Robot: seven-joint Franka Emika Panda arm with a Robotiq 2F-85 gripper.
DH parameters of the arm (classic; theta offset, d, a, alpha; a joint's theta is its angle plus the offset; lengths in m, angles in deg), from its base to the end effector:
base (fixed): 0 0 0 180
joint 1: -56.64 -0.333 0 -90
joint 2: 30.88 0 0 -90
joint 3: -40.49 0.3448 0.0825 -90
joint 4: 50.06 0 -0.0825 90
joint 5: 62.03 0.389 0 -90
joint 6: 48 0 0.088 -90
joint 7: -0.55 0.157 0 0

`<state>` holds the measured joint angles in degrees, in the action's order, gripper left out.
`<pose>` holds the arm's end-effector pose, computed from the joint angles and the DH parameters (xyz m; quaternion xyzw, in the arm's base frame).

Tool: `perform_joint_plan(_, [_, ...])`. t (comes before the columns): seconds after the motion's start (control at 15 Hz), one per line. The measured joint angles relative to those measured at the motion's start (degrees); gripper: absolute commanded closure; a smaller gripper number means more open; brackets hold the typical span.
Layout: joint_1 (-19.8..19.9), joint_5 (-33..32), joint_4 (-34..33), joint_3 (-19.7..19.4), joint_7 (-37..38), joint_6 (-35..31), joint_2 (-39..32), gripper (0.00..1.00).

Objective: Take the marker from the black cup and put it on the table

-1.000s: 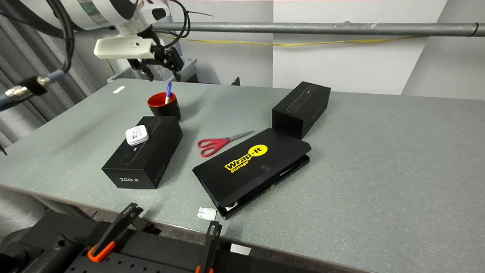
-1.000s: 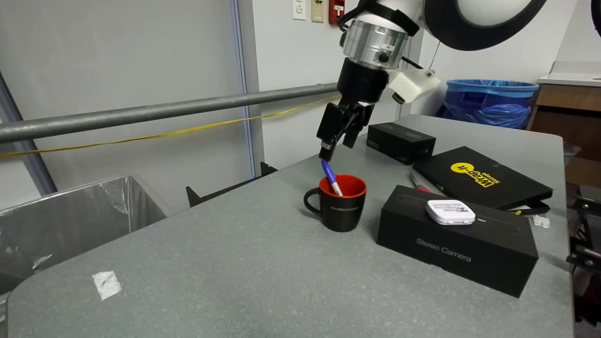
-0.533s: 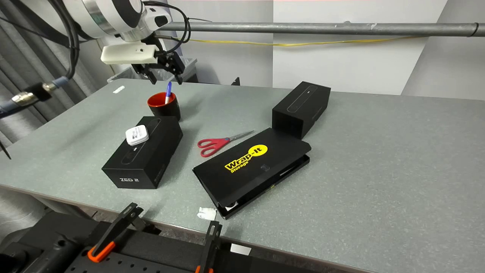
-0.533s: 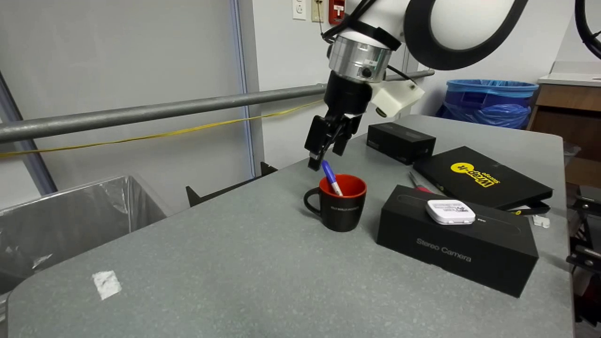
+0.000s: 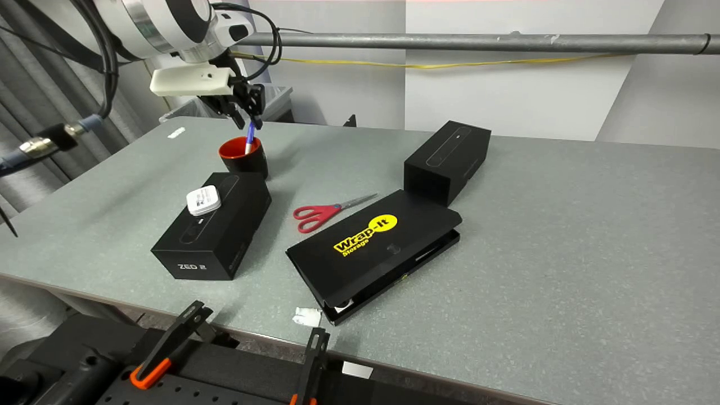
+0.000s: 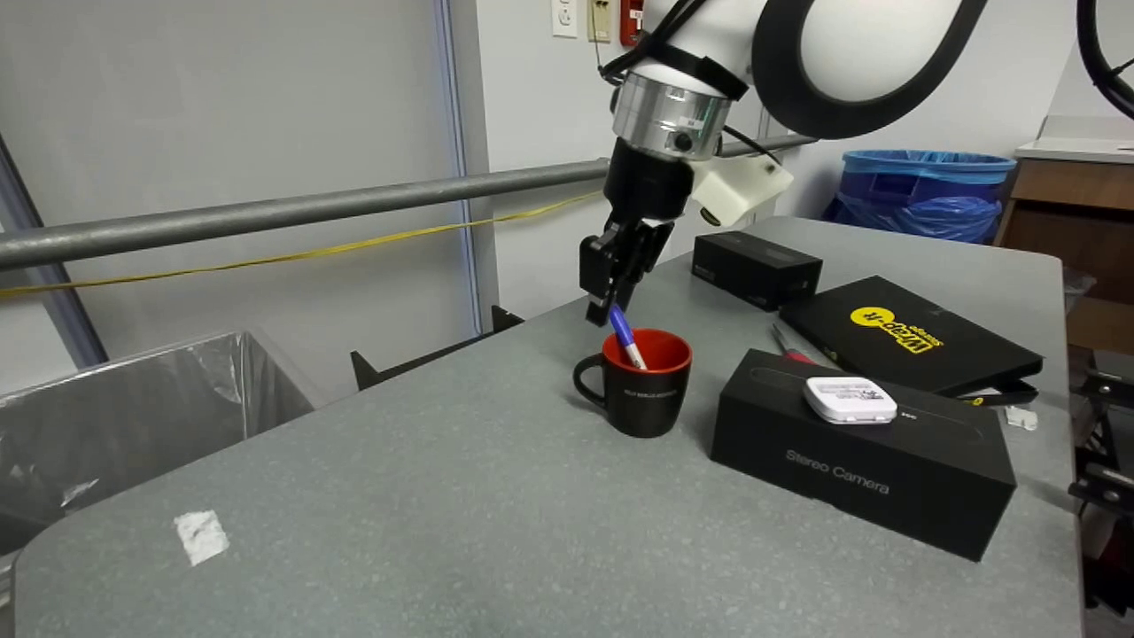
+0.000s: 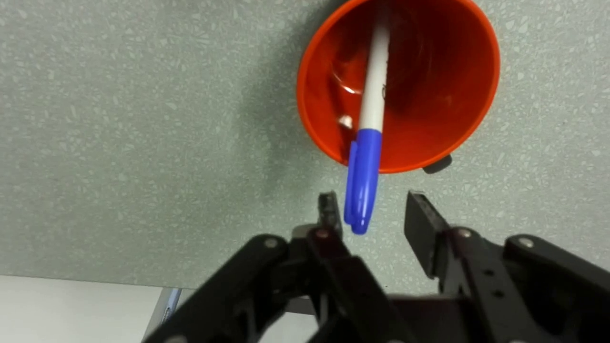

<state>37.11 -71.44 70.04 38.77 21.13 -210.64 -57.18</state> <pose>0.6062 0.2014 0.2008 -0.9878 -0.0527 -0.1463 0.0068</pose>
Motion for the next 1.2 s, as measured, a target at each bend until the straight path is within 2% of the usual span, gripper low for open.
perform_joint_plan(0.13, [0.0,0.3,0.0,0.0,0.0,0.0,0.0,1.00])
perform_joint_plan(0.27, [0.0,0.8,-0.1,0.0,0.1,0.0,0.0,0.97])
perform_joint_plan(0.67, [0.2,1.2,-0.3,-0.2,0.1,-0.1,1.2,0.97])
perform_joint_plan(1.0, [1.0,1.2,1.8,0.0,-0.6,0.2,8.9,0.97])
perform_joint_plan(1.2, [2.5,0.5,3.3,-0.8,-0.6,2.7,13.8,0.97])
